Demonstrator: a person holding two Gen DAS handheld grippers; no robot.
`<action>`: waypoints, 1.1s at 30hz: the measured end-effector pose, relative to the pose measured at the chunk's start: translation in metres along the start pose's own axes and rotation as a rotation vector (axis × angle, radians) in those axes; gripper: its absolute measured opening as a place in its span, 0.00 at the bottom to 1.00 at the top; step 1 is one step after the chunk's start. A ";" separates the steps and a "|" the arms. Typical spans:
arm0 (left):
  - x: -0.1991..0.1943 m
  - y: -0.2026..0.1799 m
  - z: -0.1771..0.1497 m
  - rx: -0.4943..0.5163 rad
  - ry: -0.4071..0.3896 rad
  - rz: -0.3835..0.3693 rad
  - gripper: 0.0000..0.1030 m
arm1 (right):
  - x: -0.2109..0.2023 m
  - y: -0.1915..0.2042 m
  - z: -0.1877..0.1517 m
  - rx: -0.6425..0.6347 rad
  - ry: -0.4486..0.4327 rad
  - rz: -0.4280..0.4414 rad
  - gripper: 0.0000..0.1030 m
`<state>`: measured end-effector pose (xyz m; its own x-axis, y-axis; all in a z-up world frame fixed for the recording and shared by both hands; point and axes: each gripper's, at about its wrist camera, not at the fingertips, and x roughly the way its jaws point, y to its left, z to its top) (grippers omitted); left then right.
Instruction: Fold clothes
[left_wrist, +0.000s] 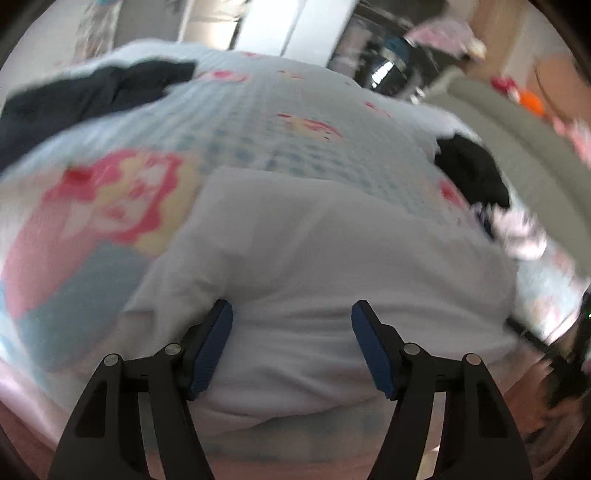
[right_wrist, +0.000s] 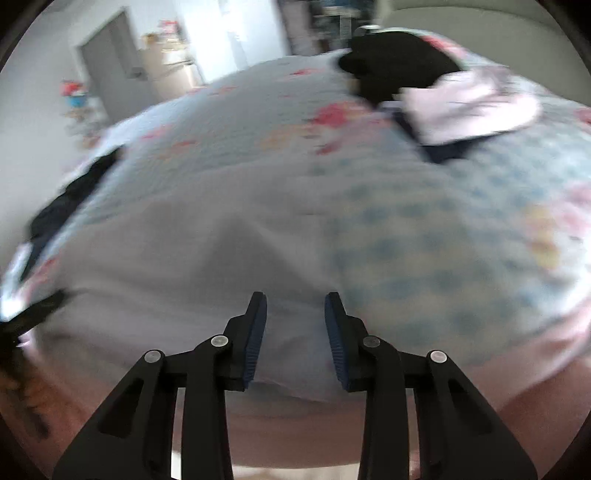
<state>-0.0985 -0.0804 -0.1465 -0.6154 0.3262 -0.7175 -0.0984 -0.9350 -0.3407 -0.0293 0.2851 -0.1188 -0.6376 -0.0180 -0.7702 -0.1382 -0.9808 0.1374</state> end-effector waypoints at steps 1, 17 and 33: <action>-0.002 0.004 0.001 -0.013 -0.004 -0.007 0.65 | -0.002 -0.008 0.001 0.027 -0.005 -0.015 0.38; -0.014 -0.078 -0.001 0.177 -0.046 -0.008 0.69 | -0.029 0.046 0.012 -0.069 -0.114 0.065 0.42; 0.069 -0.062 0.072 0.288 0.080 -0.027 0.70 | 0.066 0.071 0.057 -0.206 -0.077 0.036 0.35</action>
